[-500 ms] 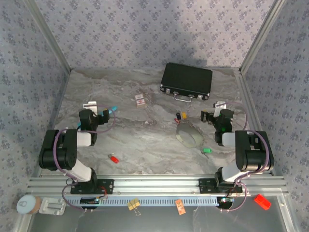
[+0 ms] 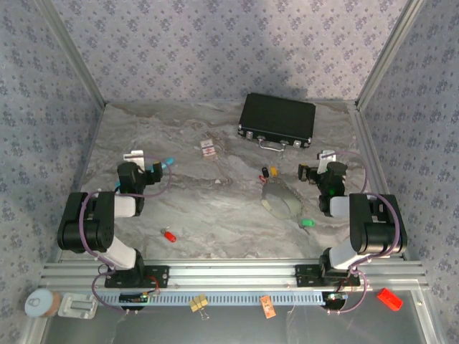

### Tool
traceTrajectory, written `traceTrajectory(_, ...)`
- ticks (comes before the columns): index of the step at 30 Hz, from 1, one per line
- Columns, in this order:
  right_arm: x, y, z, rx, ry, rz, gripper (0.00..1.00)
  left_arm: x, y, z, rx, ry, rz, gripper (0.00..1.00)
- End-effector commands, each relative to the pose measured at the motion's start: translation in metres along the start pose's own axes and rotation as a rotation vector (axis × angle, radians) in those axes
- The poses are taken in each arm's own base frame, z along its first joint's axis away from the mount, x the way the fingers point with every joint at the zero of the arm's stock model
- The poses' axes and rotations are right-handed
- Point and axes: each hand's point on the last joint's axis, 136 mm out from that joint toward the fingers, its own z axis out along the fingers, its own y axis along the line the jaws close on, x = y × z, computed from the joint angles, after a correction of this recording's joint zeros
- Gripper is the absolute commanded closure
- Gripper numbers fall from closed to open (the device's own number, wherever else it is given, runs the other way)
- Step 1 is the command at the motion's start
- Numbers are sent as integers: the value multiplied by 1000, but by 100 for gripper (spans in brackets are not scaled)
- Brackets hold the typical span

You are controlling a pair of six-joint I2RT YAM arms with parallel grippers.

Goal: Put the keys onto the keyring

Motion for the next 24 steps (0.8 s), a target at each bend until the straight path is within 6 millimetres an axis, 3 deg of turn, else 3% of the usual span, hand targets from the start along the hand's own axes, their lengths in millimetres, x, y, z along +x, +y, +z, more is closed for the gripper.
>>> traceTrajectory(1, -7, -2, 3, 12, -14, 9, 1, -11, -1, 2, 13, -25, -12, 0)
traceTrajectory(20, -6, -3, 4, 7, -12, 13, 1, -12, -1, 2, 13, -27, -11, 0)
traceTrajectory(24, -20, -6, 1, 13, 43, 25, 8, -18, 2, -1, -4, -18, -16, 0)
